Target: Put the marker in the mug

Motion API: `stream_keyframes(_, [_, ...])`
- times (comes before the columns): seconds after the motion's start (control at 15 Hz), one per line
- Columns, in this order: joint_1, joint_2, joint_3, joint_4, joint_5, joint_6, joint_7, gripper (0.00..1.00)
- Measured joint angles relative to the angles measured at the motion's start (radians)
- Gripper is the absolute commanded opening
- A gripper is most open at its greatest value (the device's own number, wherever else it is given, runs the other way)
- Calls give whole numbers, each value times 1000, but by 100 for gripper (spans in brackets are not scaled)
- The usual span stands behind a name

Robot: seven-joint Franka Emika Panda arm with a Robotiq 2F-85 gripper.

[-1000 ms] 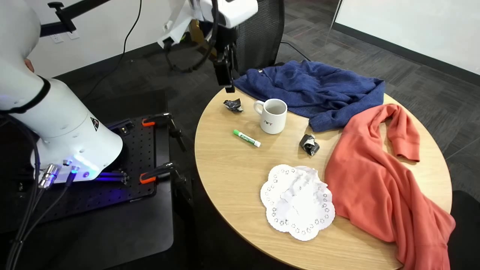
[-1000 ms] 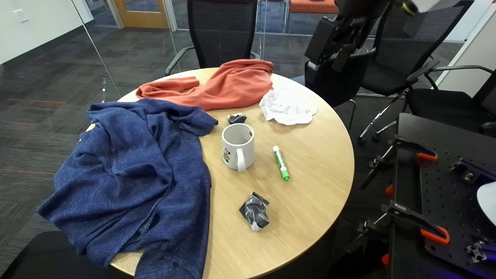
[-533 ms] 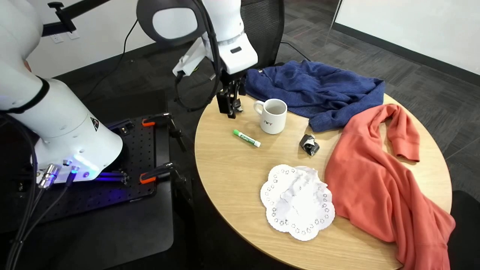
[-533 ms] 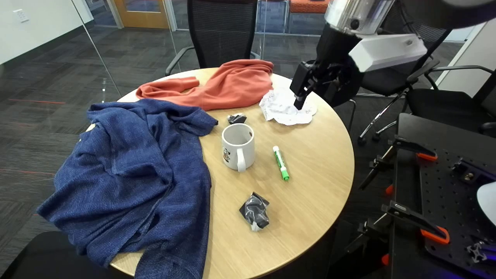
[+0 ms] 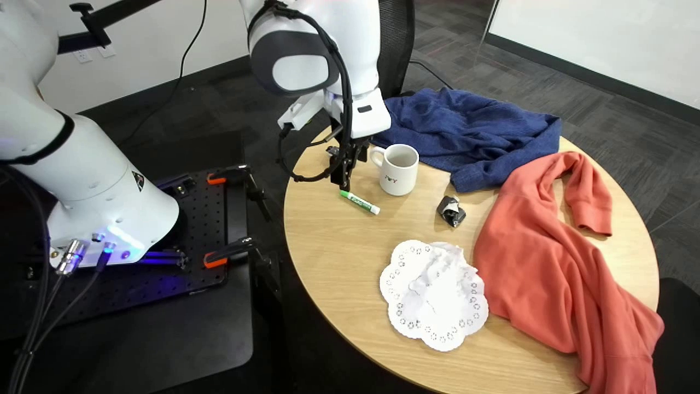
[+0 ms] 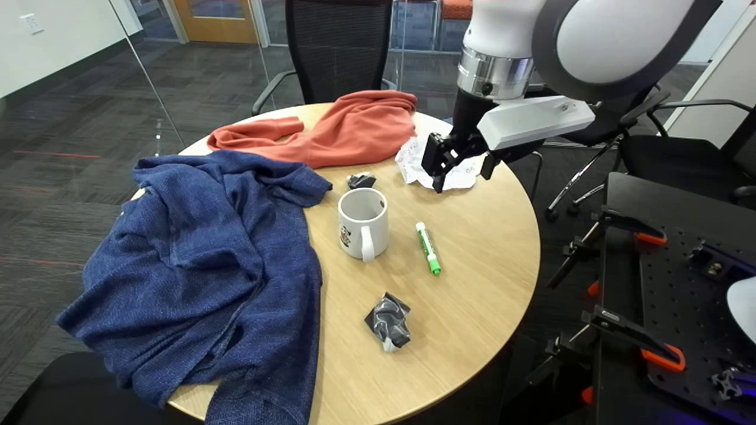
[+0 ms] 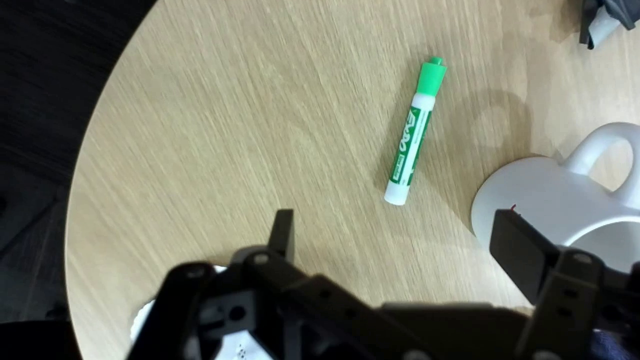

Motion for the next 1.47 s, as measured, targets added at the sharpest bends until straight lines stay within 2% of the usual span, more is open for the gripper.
stream_keyframes(0.53, [67, 185, -15, 137, 116, 0, -8, 100])
stream_keyframes(1.13, [65, 312, -13, 232, 220, 0, -83, 100])
stream_keyframes(1.47, [62, 367, -17, 262, 232, 0, -87, 100])
